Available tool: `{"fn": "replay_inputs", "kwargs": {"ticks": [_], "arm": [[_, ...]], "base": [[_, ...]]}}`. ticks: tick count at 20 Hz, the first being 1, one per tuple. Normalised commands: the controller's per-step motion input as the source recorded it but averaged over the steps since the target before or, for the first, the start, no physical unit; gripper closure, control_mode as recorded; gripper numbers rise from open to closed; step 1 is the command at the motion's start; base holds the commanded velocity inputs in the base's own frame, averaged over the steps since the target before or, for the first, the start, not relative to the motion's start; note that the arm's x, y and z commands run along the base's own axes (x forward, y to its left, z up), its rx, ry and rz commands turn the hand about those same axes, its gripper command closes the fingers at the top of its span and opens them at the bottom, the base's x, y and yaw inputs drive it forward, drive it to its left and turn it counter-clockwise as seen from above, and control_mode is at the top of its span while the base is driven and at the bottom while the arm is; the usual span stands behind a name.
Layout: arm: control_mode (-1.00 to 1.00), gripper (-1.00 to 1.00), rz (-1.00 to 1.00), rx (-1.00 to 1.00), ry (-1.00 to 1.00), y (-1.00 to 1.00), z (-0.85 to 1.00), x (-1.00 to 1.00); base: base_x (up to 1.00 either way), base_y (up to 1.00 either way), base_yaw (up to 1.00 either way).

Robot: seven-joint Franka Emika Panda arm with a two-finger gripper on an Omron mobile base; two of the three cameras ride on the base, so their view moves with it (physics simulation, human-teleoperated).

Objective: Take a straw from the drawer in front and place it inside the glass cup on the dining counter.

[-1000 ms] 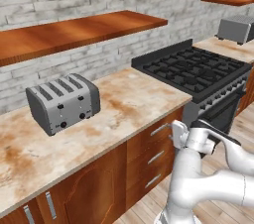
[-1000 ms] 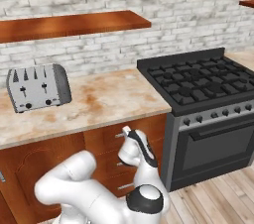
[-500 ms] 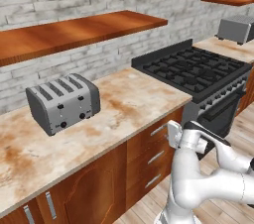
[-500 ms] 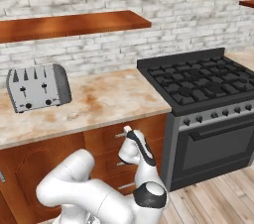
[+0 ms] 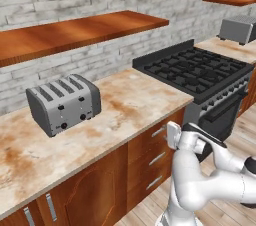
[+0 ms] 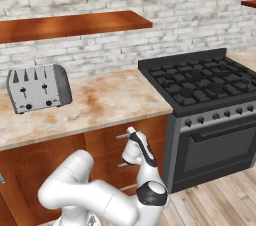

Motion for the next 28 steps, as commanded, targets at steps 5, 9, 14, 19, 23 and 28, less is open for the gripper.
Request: {"fn": "replay_inputs", "kwargs": {"ticks": [5,9,14,19,23,28], "arm": [[-1.0,-1.0,0.0,0.05,0.0,0.0,-0.2,0.29],[-1.0,-1.0,0.0,0.05,0.0,0.0,-0.3,0.1],[-1.0,-1.0,0.0,0.06,0.0,0.06,-0.42,0.0],[-1.0,-1.0,0.0,0.14,-0.04,0.17,-0.39,0.04],[-1.0,-1.0,0.0,0.2,-0.12,0.23,-0.44,0.1],[-1.0,-1.0,0.0,0.22,-0.13,0.26,-0.64,0.1]], "base": [[0.0,0.0,0.0],[0.0,0.0,0.0],[0.0,0.0,0.0],[0.0,0.0,0.0],[0.0,0.0,0.0],[0.0,0.0,0.0]]}}
